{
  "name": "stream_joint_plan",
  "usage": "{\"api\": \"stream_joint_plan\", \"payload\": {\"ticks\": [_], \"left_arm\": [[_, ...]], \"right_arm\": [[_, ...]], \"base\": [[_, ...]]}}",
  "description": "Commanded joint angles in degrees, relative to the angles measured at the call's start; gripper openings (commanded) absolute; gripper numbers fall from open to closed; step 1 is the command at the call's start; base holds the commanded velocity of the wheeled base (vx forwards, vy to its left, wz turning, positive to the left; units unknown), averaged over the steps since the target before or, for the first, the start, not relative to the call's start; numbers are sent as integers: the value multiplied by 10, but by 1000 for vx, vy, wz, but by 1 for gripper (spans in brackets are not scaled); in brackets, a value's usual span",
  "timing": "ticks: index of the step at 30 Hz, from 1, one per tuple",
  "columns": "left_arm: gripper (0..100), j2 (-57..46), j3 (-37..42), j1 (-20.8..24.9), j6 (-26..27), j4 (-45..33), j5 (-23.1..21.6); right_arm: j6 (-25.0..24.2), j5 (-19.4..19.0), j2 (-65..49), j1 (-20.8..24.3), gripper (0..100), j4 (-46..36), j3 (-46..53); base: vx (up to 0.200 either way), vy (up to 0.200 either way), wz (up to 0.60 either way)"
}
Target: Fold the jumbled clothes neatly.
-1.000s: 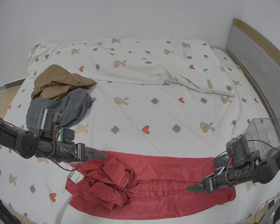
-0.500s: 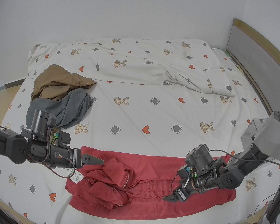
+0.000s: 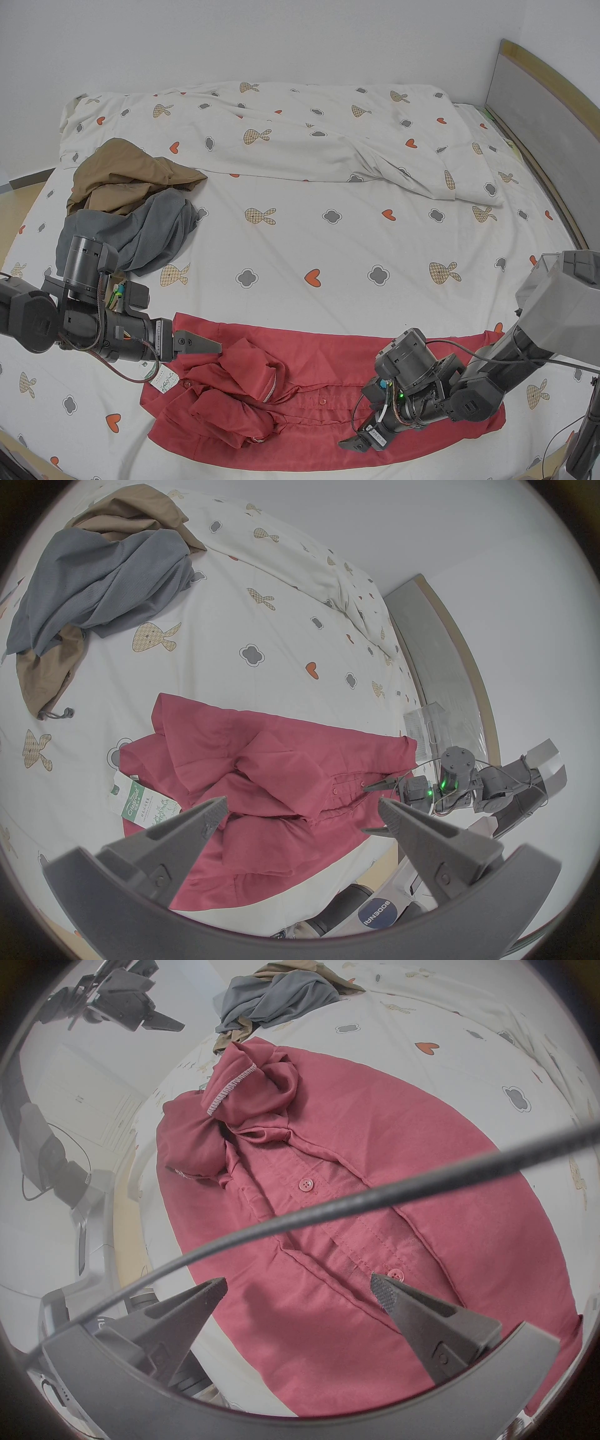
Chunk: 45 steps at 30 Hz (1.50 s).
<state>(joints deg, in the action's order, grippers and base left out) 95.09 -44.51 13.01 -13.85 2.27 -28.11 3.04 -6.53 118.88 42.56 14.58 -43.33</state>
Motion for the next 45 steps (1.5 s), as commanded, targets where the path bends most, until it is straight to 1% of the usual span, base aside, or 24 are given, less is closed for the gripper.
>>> {"api": "stream_joint_plan", "payload": {"ticks": [1, 15, 16, 27, 38, 45], "left_arm": [[100, -1, 1, 0, 0, 1, 0], [100, 2, 4, 1, 0, 1, 0], [100, 2, 4, 0, 0, 1, 0], [100, 5, 7, 0, 0, 4, 0], [100, 4, 7, 0, 0, 4, 0], [100, 5, 7, 3, 0, 4, 0]], "right_arm": [[6, -1, 22, 3, 100, 0, -7], [8, -2, 29, 5, 100, -1, 0], [8, -2, 29, 4, 0, -1, 0], [6, -1, 12, -5, 0, 2, -6], [7, 1, 7, -47, 0, 2, -39], [7, -1, 10, -54, 0, 1, -50]], "base": [[0, 0, 0], [0, 0, 0], [0, 0, 0], [0, 0, 0], [0, 0, 0], [0, 0, 0]]}}
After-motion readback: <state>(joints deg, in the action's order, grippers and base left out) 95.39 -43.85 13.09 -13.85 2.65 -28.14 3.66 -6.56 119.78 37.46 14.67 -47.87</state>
